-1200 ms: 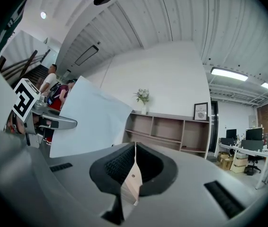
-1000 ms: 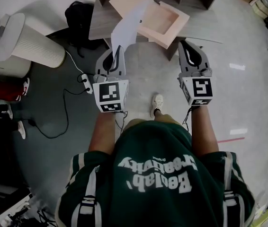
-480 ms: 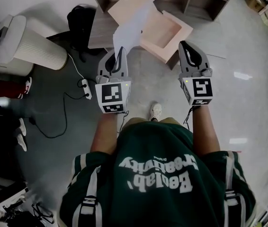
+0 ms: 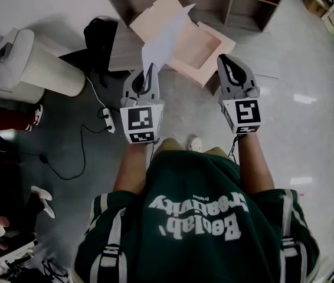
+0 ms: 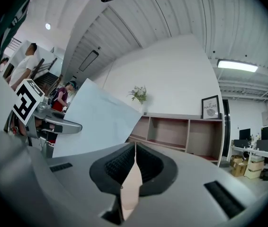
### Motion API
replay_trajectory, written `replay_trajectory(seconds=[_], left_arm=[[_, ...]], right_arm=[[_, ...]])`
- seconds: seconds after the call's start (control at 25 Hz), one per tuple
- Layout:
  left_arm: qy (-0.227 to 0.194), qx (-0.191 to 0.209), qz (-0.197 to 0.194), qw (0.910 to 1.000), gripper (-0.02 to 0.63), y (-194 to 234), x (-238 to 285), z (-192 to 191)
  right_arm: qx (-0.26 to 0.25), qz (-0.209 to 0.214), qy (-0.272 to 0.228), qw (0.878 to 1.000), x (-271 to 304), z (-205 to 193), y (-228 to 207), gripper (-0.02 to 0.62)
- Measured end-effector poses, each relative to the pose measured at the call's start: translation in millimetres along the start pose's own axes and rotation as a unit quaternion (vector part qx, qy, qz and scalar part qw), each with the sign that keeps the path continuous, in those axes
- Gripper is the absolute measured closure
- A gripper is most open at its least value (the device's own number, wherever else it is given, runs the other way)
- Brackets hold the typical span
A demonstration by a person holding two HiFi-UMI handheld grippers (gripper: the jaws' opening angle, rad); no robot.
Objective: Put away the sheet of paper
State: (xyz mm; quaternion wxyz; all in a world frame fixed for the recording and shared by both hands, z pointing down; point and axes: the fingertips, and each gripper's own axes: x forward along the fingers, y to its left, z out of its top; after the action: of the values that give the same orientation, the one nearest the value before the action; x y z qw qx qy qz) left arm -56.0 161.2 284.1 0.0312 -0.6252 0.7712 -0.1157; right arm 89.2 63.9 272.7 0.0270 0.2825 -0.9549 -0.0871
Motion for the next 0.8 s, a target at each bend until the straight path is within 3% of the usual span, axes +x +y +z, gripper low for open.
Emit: replay_trajectory(seconds=[0.8], left_arm=[[0.005,0.005,-0.04,0.9992,0.588,-2,56,-8]], right_arm=[[-0.001,-0.028,0.018,0.999,28,-24,-26,0.56]])
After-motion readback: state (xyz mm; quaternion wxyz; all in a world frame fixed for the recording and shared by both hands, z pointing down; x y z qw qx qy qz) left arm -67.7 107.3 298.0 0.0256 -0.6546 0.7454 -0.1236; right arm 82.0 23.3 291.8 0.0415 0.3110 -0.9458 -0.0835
